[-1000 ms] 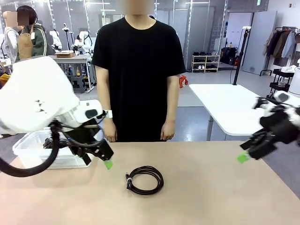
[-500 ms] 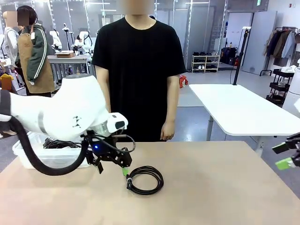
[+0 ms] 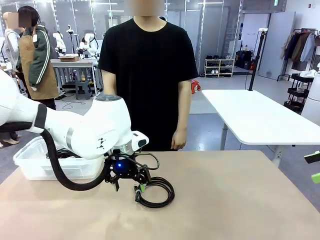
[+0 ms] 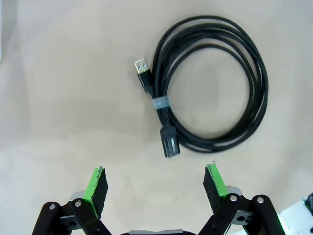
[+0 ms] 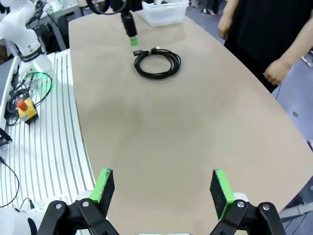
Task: Organize and store the cables.
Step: Place the USB Extension Cable into the Organizing box.
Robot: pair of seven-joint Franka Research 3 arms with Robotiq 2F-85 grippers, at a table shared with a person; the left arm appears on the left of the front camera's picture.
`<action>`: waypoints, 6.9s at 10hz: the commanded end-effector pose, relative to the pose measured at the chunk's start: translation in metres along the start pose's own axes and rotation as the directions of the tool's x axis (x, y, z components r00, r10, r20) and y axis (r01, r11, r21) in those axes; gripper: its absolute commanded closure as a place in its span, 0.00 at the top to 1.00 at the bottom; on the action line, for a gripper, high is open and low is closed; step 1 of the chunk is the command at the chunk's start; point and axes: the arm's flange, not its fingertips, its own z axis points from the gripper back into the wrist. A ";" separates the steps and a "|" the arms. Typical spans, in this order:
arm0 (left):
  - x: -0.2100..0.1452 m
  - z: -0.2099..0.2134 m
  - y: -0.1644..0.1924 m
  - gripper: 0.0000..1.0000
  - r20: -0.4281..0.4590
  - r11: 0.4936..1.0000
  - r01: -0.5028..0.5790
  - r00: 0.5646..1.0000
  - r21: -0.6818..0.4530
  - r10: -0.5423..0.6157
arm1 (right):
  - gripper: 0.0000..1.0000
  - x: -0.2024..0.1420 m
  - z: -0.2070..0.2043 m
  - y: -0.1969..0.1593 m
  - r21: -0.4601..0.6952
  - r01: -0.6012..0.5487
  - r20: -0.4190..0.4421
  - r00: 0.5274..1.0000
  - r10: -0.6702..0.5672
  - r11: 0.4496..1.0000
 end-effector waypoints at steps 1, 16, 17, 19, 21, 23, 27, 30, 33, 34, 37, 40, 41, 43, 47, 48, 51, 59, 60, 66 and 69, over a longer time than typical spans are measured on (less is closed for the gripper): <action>0.013 -0.012 -0.011 1.00 0.048 0.998 -0.051 0.998 0.023 0.050 | 1.00 -0.001 0.002 -0.002 -0.015 0.018 -0.001 1.000 -0.018 1.000; 0.037 -0.062 -0.019 1.00 0.088 0.960 -0.269 0.961 0.083 0.261 | 1.00 -0.001 0.002 -0.002 -0.015 0.018 -0.001 1.000 -0.018 1.000; 0.037 -0.063 -0.020 0.76 0.094 0.961 -0.262 0.963 0.088 0.254 | 1.00 -0.001 0.002 -0.002 -0.015 0.018 -0.001 1.000 -0.018 1.000; 0.035 -0.061 -0.019 0.17 0.090 0.964 -0.248 0.967 0.096 0.240 | 1.00 -0.001 0.002 -0.002 -0.015 0.018 -0.001 1.000 -0.018 1.000; 0.032 -0.058 -0.020 0.00 0.079 0.966 -0.242 0.969 0.087 0.235 | 1.00 -0.001 0.002 -0.002 -0.015 0.018 -0.001 1.000 -0.018 1.000; 0.031 -0.056 -0.021 0.04 0.069 0.968 -0.234 0.971 0.088 0.229 | 1.00 -0.001 0.002 -0.002 -0.015 0.018 -0.001 1.000 -0.018 1.000; 0.032 -0.037 -0.014 0.00 0.070 0.970 -0.236 0.970 0.050 0.233 | 1.00 -0.001 0.002 -0.002 -0.015 0.018 -0.001 1.000 -0.018 1.000; 0.031 0.028 0.012 0.00 0.071 0.998 -0.057 0.996 -0.001 0.057 | 1.00 -0.001 0.002 -0.002 -0.015 0.018 -0.001 1.000 -0.018 1.000; 0.022 0.072 0.035 0.00 0.152 1.000 -0.001 0.988 -0.023 0.004 | 1.00 -0.001 0.002 -0.002 -0.015 0.018 -0.001 1.000 -0.018 1.000; 0.019 0.080 0.039 0.00 0.169 1.000 0.010 0.986 -0.029 -0.005 | 1.00 -0.001 0.002 -0.002 -0.015 0.018 -0.001 1.000 -0.018 1.000; 0.026 0.087 0.037 0.00 0.183 1.000 0.001 0.983 -0.009 0.000 | 1.00 -0.001 0.002 -0.002 -0.015 0.018 -0.001 1.000 -0.018 1.000; 0.026 0.087 0.037 0.00 0.183 1.000 0.001 0.983 -0.009 0.000 | 1.00 -0.001 0.002 -0.002 -0.015 0.018 -0.001 1.000 -0.018 1.000; 0.026 0.087 0.037 0.00 0.183 1.000 0.001 0.983 -0.009 0.000 | 1.00 -0.001 0.002 -0.002 -0.015 0.018 -0.001 1.000 -0.018 1.000; 0.028 0.100 0.051 0.13 0.228 0.996 0.082 0.970 0.022 -0.085 | 1.00 -0.001 0.002 -0.002 -0.015 0.018 -0.001 1.000 -0.018 1.000; 0.064 0.151 0.151 0.13 0.185 0.985 0.169 0.968 0.031 -0.172 | 1.00 -0.001 0.002 -0.002 -0.015 0.018 -0.001 1.000 -0.018 1.000; 0.074 0.158 0.183 0.13 0.189 0.981 0.191 0.963 0.029 -0.193 | 1.00 -0.001 0.002 -0.002 -0.015 0.018 -0.001 1.000 -0.018 1.000; 0.103 0.159 0.265 0.13 0.239 0.993 0.112 0.964 0.043 -0.119 | 1.00 -0.001 0.002 -0.002 -0.015 0.018 -0.001 1.000 -0.018 1.000; 0.159 0.099 0.380 0.13 0.137 0.979 -0.186 0.975 0.079 0.174 | 1.00 -0.001 0.002 -0.002 -0.015 0.018 -0.001 1.000 -0.018 1.000; 0.159 0.089 0.384 0.13 0.120 0.976 -0.200 0.975 0.086 0.189 | 1.00 -0.001 0.002 -0.002 -0.015 0.018 -0.001 1.000 -0.018 1.000; 0.161 0.072 0.389 0.75 0.122 0.967 -0.222 0.971 0.123 0.207 | 1.00 -0.001 0.002 -0.002 -0.015 0.018 -0.001 1.000 -0.018 1.000; 0.160 0.082 0.393 1.00 0.143 0.966 -0.231 0.966 0.118 0.214 | 1.00 -0.001 0.002 -0.002 -0.015 0.018 -0.001 1.000 -0.018 1.000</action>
